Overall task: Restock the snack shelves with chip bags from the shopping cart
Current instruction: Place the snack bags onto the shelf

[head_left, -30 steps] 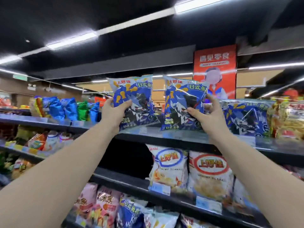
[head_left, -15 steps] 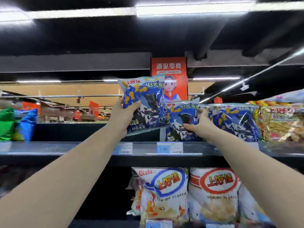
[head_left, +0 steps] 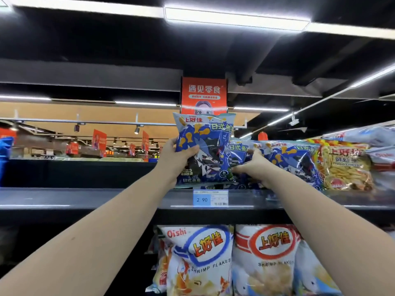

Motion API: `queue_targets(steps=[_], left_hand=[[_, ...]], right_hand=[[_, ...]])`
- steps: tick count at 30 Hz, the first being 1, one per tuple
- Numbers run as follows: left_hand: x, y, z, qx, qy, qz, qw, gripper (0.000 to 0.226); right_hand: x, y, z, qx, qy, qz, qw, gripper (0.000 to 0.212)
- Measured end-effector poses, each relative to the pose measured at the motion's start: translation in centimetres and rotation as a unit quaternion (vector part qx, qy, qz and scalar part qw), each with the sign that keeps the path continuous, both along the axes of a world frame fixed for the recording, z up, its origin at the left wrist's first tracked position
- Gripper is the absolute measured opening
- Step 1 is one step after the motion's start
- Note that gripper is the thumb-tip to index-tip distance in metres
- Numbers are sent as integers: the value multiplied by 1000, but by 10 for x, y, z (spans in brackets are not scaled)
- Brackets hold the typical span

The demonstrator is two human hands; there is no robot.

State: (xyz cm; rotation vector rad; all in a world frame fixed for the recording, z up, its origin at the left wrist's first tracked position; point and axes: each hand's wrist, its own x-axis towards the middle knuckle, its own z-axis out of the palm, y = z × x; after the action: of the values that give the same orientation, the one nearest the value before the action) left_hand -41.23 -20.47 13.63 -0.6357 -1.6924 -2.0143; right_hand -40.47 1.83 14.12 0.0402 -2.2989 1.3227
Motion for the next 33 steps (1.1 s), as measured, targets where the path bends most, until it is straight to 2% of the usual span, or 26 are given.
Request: queue_targets(steps=[3, 6, 8, 9, 12, 14, 16, 20, 25, 28, 31, 33], left_hand=[[-4, 15, -3, -25, -15, -11, 1000, 59], [-6, 27, -7, -32, -26, -17, 999, 56], [-4, 33, -7, -40, -34, -21, 998, 53], [-4, 37, -6, -49, -38, -26, 998, 52], [1, 52, -6, -85, -44, -38, 995, 53], [5, 64, -6, -103, -57, -50, 992, 49], [10, 72, -5, -135, -71, -57, 987, 35], [13, 71, -1, -207, -110, -41, 971, 44], [13, 60, 3, -218, -137, -25, 966, 28], [6, 60, 2, -206, -139, 13, 968, 37], [1, 63, -1, -197, -146, 54, 968, 44], [-1, 66, -4, -184, -151, 68, 969, 45]], right_hand=[[4, 17, 2, -33, 51, -1, 998, 92], [12, 29, -1, -68, 113, 18, 991, 51], [20, 30, -6, -76, 105, 63, 990, 26], [24, 30, -8, -81, 86, 99, 988, 24], [34, 33, -11, -94, 59, 155, 982, 34], [37, 39, -9, -51, 85, 126, 987, 36], [41, 45, -8, -21, 104, 89, 990, 39], [42, 57, -15, 7, 80, 54, 995, 76], [32, 59, -13, 34, 68, 49, 996, 71], [27, 52, -8, 63, 57, 48, 995, 68], [17, 47, -6, 90, 36, 48, 994, 56], [15, 44, -6, 116, 35, 23, 992, 60]])
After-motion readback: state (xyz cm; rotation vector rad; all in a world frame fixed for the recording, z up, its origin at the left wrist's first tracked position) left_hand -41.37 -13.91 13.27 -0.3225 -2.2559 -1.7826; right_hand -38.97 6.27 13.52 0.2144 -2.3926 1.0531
